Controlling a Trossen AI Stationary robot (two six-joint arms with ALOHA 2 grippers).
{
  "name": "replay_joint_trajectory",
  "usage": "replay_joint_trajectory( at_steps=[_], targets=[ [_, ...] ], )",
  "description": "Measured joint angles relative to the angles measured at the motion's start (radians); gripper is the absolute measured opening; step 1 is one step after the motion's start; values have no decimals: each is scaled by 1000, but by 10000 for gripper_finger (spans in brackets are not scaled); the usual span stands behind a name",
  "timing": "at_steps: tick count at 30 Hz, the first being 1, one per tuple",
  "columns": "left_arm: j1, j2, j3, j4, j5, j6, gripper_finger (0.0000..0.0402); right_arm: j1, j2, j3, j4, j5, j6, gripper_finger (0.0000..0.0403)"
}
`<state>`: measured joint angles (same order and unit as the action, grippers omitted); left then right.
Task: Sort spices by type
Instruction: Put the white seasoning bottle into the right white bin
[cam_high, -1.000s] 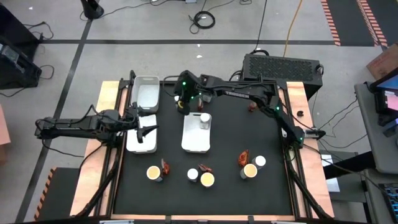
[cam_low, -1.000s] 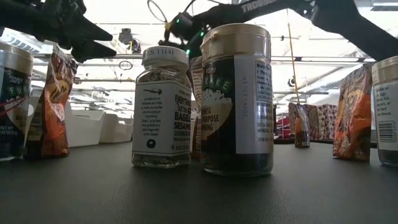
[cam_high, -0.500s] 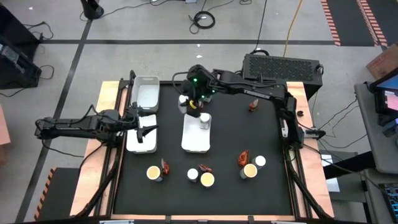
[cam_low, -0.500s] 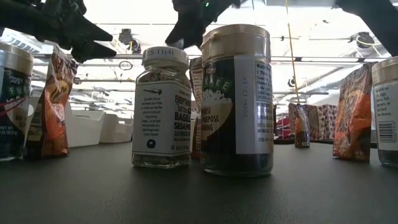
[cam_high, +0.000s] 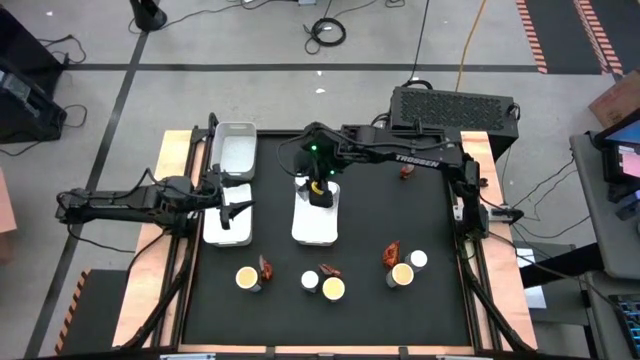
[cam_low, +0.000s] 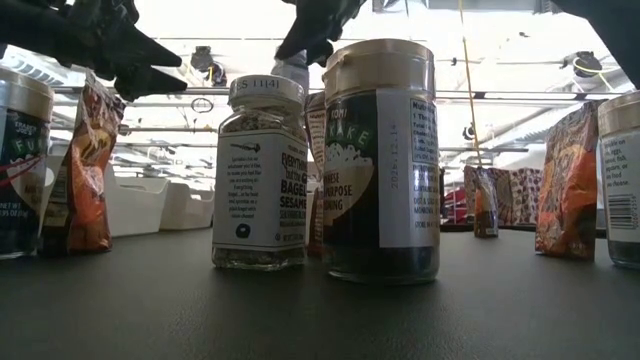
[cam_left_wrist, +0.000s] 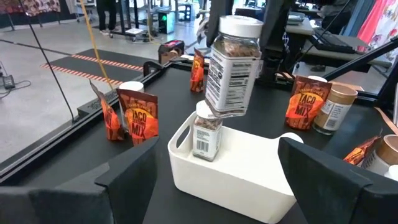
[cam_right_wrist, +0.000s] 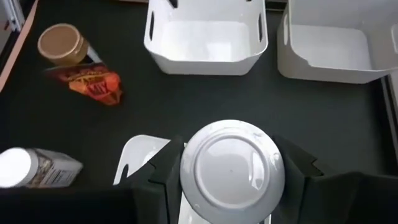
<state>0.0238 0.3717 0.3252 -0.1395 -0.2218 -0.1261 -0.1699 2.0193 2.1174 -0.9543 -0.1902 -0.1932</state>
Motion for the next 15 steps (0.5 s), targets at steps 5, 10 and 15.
replay_joint_trajectory(
  at_steps=[5, 10, 15],
  targets=[
    [0, 0, 0, 0, -9, 0, 327, 16, -19, 0, -52, 0, -40, 144],
    [0, 0, 0, 0, -23, -18, 327, 12, -93, -40, -94, -47, -59, 143],
    [0, 0, 0, 0, -36, -26, 327, 3, -240, -229, 8, -48, -54, 144]
  ],
)
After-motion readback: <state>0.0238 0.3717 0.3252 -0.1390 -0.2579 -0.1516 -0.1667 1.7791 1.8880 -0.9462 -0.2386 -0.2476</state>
